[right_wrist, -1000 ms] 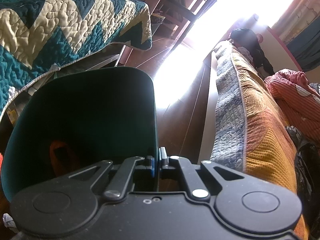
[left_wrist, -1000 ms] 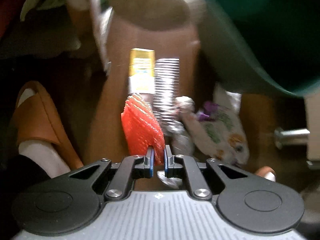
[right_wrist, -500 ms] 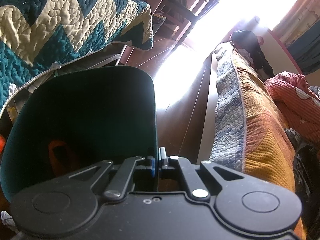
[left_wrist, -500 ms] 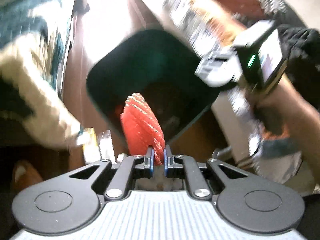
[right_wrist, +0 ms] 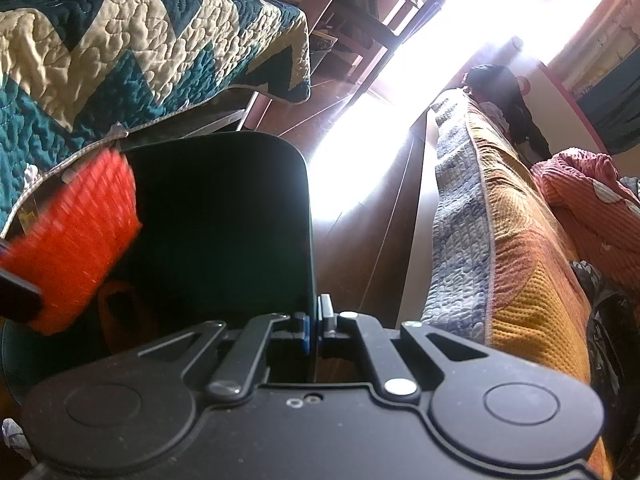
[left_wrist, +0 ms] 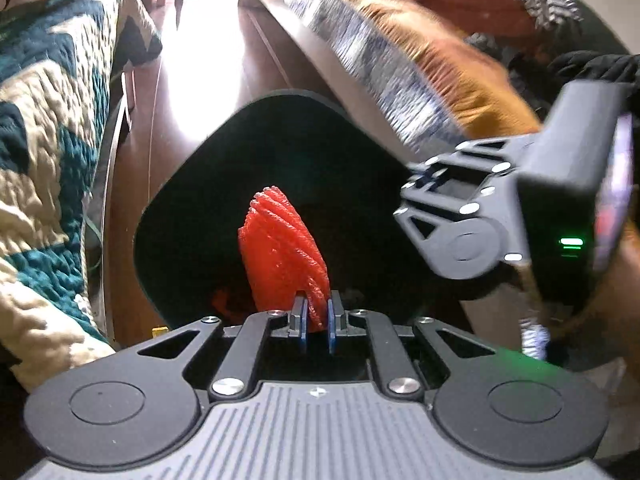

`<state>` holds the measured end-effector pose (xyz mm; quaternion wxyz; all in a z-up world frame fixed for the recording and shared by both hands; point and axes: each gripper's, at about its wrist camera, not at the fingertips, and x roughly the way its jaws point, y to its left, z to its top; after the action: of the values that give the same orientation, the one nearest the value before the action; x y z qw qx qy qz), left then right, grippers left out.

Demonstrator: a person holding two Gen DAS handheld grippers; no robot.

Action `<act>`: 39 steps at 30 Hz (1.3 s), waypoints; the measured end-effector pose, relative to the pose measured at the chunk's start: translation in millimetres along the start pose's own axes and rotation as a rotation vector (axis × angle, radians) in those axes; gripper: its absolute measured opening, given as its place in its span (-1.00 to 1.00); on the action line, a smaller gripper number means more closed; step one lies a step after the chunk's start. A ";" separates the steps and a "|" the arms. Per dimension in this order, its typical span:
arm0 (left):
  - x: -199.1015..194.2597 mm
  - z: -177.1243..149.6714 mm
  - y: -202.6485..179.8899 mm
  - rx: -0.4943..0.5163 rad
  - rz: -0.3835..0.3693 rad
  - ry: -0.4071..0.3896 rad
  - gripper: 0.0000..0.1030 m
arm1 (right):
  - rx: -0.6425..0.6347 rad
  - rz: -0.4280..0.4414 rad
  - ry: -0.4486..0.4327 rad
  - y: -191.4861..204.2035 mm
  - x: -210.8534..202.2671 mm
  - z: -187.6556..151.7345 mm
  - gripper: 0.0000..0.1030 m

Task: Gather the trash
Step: 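Carry the foam sleeve into the bin and open the left gripper, then lower the left gripper toward the remaining tissue and snack bag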

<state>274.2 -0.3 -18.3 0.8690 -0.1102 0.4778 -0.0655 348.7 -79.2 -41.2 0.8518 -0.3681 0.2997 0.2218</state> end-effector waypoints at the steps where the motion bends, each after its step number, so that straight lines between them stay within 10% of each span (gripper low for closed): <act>1: 5.5 0.1 1.1 -0.003 0.009 0.007 -0.83 | -0.001 0.001 0.000 0.1 -0.2 0.0 -0.93; 22: 82.8 1.7 20.4 -0.049 0.073 0.144 -0.77 | 0.002 0.001 0.001 -1.6 0.6 -0.5 -0.94; 29: 78.9 -3.9 20.9 -0.056 0.071 0.134 0.02 | -0.004 0.003 -0.001 0.0 0.1 -0.1 -0.94; 39: 31.0 -11.0 8.6 0.023 0.039 0.060 0.30 | -0.005 0.005 0.001 0.7 -0.8 0.1 -0.93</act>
<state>281.5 -0.2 -51.4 0.8567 -0.0889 0.5049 -0.0570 347.7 -78.8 -41.0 0.8502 -0.3695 0.3006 0.2243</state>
